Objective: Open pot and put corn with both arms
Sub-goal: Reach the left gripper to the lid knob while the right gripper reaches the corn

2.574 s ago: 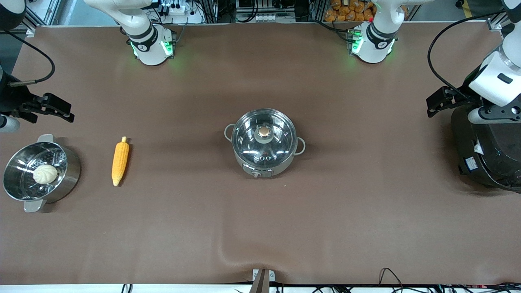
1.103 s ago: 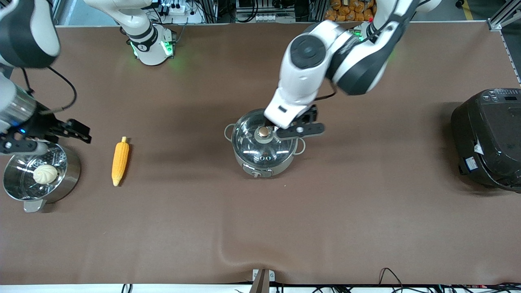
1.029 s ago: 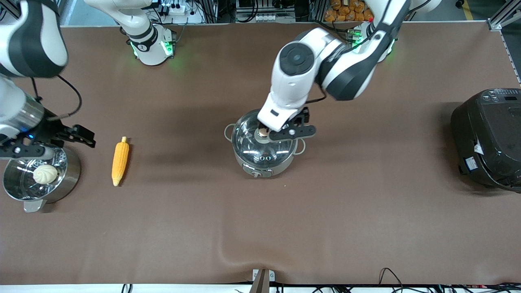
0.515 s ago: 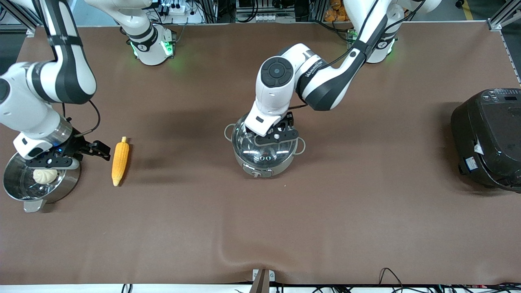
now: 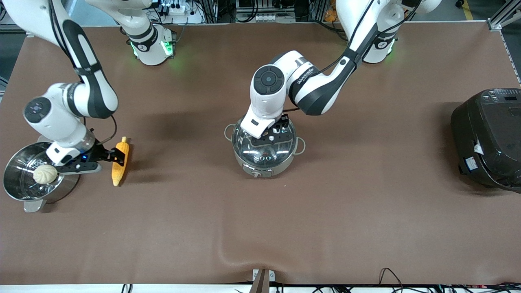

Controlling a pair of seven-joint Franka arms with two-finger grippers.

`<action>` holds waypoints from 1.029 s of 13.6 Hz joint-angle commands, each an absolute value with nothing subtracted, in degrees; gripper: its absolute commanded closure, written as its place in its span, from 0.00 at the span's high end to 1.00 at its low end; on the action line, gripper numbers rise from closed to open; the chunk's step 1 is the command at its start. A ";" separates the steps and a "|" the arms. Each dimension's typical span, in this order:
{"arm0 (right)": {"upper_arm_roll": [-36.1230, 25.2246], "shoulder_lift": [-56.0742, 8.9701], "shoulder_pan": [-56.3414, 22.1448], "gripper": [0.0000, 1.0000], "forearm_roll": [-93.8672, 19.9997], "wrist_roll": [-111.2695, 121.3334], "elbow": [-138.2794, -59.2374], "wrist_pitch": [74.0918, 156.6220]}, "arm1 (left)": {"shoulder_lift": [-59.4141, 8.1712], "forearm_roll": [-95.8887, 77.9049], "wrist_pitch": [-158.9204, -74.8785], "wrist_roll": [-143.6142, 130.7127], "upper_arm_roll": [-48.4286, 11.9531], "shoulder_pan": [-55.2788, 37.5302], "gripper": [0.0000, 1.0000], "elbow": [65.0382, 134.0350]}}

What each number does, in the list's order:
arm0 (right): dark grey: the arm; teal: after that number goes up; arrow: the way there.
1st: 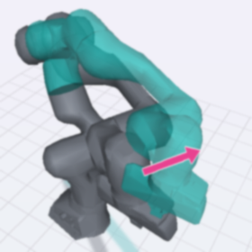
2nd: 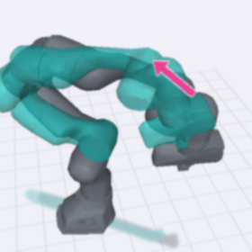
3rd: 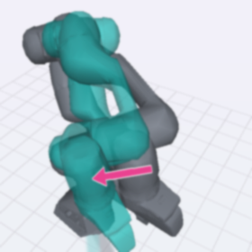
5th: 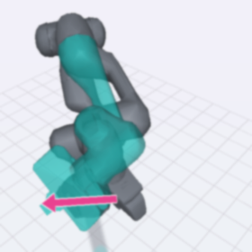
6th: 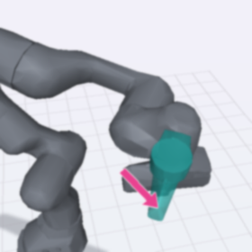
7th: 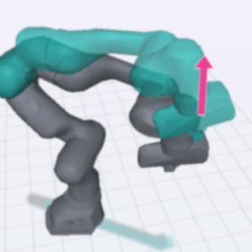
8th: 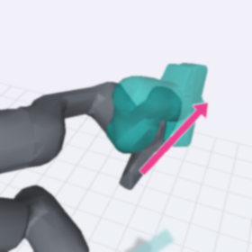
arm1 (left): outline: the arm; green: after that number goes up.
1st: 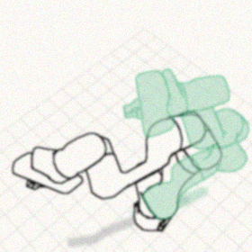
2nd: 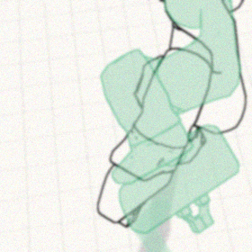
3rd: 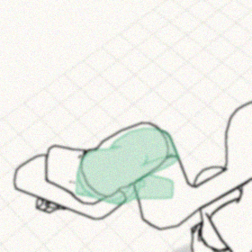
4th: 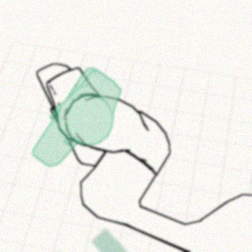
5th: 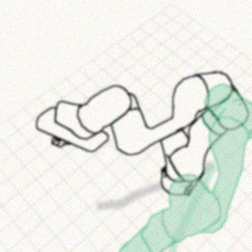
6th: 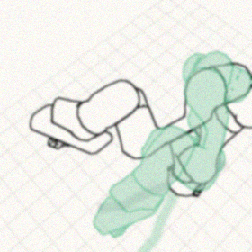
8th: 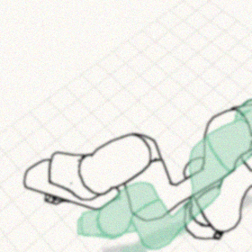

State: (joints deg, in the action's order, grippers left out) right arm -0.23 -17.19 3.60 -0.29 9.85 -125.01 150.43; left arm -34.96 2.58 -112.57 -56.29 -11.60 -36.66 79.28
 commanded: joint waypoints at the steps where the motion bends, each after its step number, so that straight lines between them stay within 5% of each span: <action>1: 0.18 -20.03 5.01 1.00 0.00 11.51 -125.85 153.53 | -36.30 3.25 -113.11 -56.51 -11.16 -37.27 0.81 77.52; 8: 0.26 -22.15 8.52 1.00 -0.35 20.22 -129.28 156.53 | -36.56 3.34 -113.12 -55.90 -11.16 -37.26 0.59 77.69; 9: 0.35 -22.15 8.53 1.00 -0.79 19.87 -129.98 156.53 | -36.65 3.34 -113.12 -55.90 -11.16 -37.27 0.48 77.70; 11: 0.61 -22.59 7.74 1.00 -1.49 15.06 -130.52 155.92 | -36.65 3.69 -113.03 -55.81 -11.16 -37.18 0.05 77.87; 14: 0.62 -22.59 6.51 1.00 -1.49 12.04 -130.52 155.74 | -36.30 3.78 -112.15 -55.99 -11.16 -37.00 0.00 77.87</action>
State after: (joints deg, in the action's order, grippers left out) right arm 0.39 -23.05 7.20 -0.81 13.91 -129.81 155.21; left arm -35.74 2.62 -113.48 -56.14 -11.64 -36.80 79.03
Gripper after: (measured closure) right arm 0.000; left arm 0.498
